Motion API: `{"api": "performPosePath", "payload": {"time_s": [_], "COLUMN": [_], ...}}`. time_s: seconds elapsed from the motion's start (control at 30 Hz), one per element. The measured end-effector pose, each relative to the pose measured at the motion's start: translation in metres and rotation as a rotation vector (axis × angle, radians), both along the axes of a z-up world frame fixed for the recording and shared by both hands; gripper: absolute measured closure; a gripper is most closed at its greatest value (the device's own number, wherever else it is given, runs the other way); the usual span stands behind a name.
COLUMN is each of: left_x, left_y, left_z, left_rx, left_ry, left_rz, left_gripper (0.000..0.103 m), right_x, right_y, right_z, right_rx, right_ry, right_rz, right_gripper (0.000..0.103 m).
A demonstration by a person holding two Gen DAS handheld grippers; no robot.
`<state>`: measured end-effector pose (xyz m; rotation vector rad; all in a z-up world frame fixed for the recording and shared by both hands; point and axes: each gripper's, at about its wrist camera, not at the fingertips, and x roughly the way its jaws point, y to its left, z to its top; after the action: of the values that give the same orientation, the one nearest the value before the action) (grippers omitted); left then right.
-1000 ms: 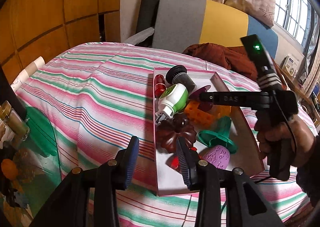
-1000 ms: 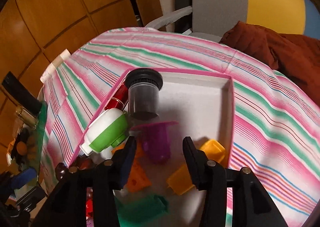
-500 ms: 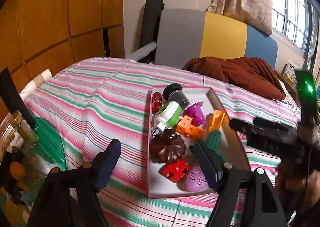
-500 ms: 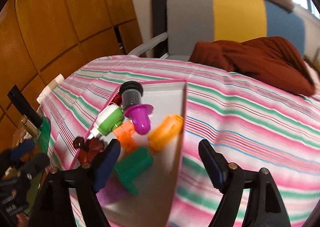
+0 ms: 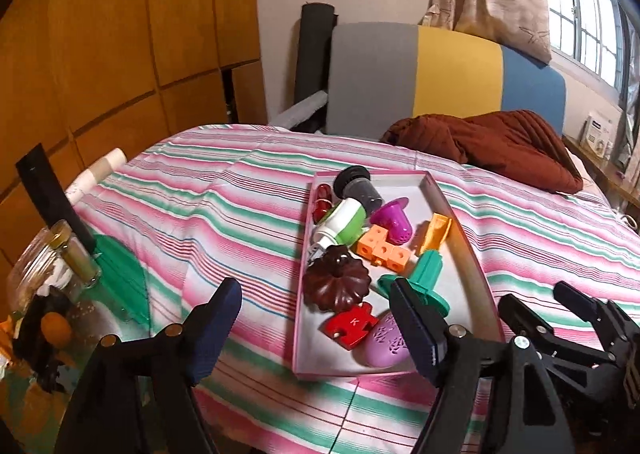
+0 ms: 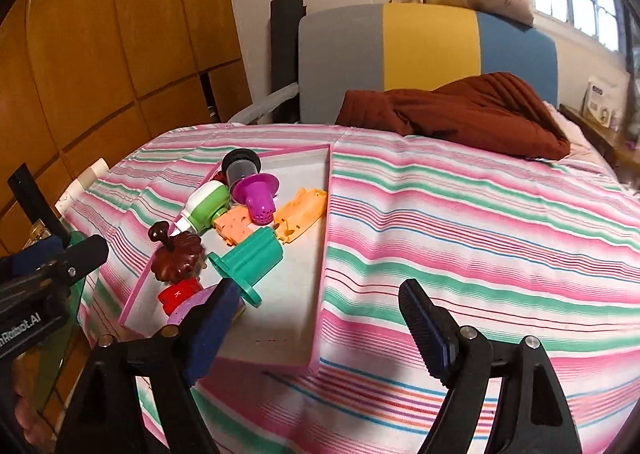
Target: Organize rigid objects
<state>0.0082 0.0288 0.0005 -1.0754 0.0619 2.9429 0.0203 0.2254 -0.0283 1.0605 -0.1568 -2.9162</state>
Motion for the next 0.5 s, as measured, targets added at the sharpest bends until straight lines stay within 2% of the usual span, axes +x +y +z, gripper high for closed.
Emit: {"api": "performPosePath", "payload": {"time_s": [0.2, 0.33, 0.5], "left_x": [0.007, 0.013, 0.011], "left_y": [-0.006, -0.008, -0.012], "left_z": [0.005, 0.009, 0.010], "left_rx": [0.027, 0.011, 0.031], "left_ry": [0.016, 0.063, 0.054], "left_rz": [0.010, 0.024, 0.015], "left_gripper": [0.026, 0.032, 0.034], "right_x": [0.007, 0.008, 0.008], "right_y": [-0.008, -0.014, -0.018], "right_z": [0.007, 0.011, 0.011], "right_rx": [0.018, 0.024, 0.030], "right_ry": [0.034, 0.044, 0.043], "right_rz": [0.009, 0.025, 0.030], "right_gripper": [0.021, 0.021, 0.021]}}
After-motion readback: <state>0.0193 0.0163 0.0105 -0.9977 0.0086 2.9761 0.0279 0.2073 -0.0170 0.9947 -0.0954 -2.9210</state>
